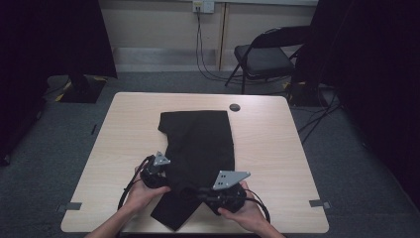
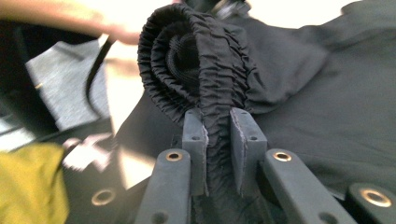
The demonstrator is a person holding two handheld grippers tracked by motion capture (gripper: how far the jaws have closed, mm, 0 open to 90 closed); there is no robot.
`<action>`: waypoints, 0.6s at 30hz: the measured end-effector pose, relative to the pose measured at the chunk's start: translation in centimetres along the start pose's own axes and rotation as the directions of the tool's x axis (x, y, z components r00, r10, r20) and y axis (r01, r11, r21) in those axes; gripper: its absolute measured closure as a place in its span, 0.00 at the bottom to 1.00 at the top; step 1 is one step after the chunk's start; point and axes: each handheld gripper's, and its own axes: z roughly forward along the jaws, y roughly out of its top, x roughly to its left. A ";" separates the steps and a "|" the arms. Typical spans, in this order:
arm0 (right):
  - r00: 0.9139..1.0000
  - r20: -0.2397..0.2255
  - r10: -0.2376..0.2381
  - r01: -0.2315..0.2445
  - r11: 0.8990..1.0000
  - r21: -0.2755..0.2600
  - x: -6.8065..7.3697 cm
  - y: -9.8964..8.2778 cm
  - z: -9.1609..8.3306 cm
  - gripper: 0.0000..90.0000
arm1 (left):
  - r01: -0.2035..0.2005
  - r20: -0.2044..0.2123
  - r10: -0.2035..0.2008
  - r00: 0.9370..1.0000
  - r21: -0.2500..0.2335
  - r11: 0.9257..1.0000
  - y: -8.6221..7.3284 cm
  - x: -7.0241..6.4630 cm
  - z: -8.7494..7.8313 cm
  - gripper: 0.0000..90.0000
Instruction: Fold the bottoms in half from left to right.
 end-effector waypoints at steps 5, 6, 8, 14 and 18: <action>0.997 -0.072 0.014 -0.006 0.994 0.113 0.9 -1.8 2.7 0.78 | 0.009 0.024 -0.010 1.000 0.038 0.999 0.1 1.1 -0.7 0.34; 0.997 -0.076 0.011 -0.001 0.992 0.126 1.0 -2.0 3.1 0.76 | 0.024 0.012 -0.025 1.000 0.042 0.999 0.0 1.5 -1.0 0.35; 0.996 -0.089 0.011 0.000 0.991 0.131 1.2 -2.1 3.6 0.72 | 0.062 0.007 -0.063 0.998 0.043 0.997 -0.3 2.6 -1.7 0.39; 0.993 -0.120 0.024 -0.008 0.991 0.132 1.1 -1.8 3.7 0.53 | 0.192 -0.027 -0.195 0.980 -0.087 0.978 -0.5 5.7 -4.5 0.41; 0.994 -0.070 0.079 -0.077 0.997 0.031 -0.8 -0.6 1.8 0.49 | 0.174 0.014 -0.173 0.985 -0.128 0.976 0.5 5.4 -4.5 0.43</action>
